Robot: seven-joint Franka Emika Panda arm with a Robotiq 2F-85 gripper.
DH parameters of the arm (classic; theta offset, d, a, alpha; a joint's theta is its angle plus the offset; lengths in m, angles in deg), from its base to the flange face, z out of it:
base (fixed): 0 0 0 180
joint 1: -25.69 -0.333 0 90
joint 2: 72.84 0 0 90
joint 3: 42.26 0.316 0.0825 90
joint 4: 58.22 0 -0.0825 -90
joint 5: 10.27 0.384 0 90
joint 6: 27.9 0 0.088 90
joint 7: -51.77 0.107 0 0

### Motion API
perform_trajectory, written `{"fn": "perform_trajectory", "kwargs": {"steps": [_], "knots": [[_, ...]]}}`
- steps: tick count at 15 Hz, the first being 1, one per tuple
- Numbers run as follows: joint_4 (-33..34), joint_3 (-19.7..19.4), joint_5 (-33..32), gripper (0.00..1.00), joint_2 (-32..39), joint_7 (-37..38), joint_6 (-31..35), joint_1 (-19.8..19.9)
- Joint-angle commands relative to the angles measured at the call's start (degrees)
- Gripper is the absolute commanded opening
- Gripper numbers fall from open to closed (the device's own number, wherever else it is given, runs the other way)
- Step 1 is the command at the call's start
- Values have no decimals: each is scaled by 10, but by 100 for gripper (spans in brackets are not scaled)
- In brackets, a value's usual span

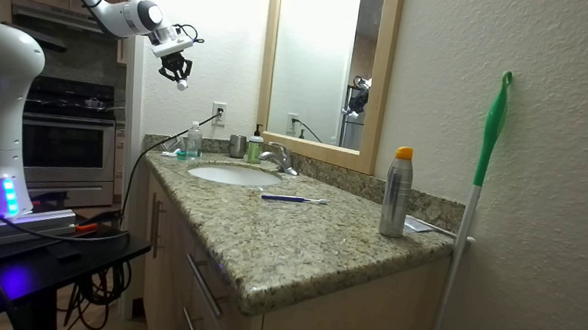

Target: Move the purple toothpaste to the left side of the counter

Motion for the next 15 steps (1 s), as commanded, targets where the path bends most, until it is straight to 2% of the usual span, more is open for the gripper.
{"fn": "perform_trajectory", "kwargs": {"steps": [1, 3, 8, 9, 10, 12, 13, 14, 15], "knots": [[82, -28, 40, 2, 66, -76, -78, -19], [155, -23, 31, 2, 106, -88, -143, -8], [329, -8, -49, 2, 215, -31, -264, -5], [250, -9, -28, 2, 158, -46, -220, 0], [269, -7, -30, 8, 173, -43, -226, 0], [267, -7, -29, 8, 175, -43, -225, 0], [265, -7, -29, 2, 172, -43, -225, 0], [280, -7, -2, 2, 191, -82, -249, 5], [296, -6, 55, 2, 212, -150, -263, 15]]}}
